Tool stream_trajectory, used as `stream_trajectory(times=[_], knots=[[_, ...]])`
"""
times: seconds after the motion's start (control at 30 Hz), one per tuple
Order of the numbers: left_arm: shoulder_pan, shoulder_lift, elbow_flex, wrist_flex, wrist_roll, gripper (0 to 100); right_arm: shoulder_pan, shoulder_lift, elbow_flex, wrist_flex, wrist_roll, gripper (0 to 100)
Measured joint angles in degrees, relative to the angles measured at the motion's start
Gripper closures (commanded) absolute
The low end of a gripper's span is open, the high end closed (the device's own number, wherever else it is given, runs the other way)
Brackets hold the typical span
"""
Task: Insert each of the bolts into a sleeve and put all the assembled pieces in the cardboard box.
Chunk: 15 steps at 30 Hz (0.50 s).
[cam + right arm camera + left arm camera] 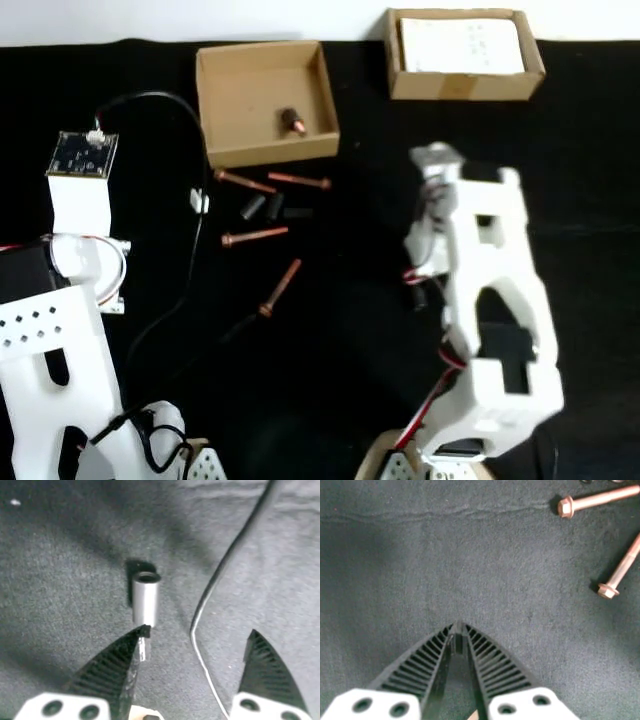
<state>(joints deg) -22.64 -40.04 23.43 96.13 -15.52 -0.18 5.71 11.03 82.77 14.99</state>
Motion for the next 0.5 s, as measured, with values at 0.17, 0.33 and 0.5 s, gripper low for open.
stream_trajectory(times=[0.17, 0.33, 0.5], knots=[[0.0, -6.68, 0.0, 0.0, 0.0, 99, 0.26, -4.4, 4.48, 0.0, 0.0, 71.3], [0.0, -11.52, 0.0, 0.0, -0.97, 99, -0.18, -13.1, 11.78, 0.18, -1.85, 71.3], [0.0, -13.27, 0.97, 0.0, -2.37, 99, -0.88, -19.16, 20.66, -8.53, -6.24, 71.3]])
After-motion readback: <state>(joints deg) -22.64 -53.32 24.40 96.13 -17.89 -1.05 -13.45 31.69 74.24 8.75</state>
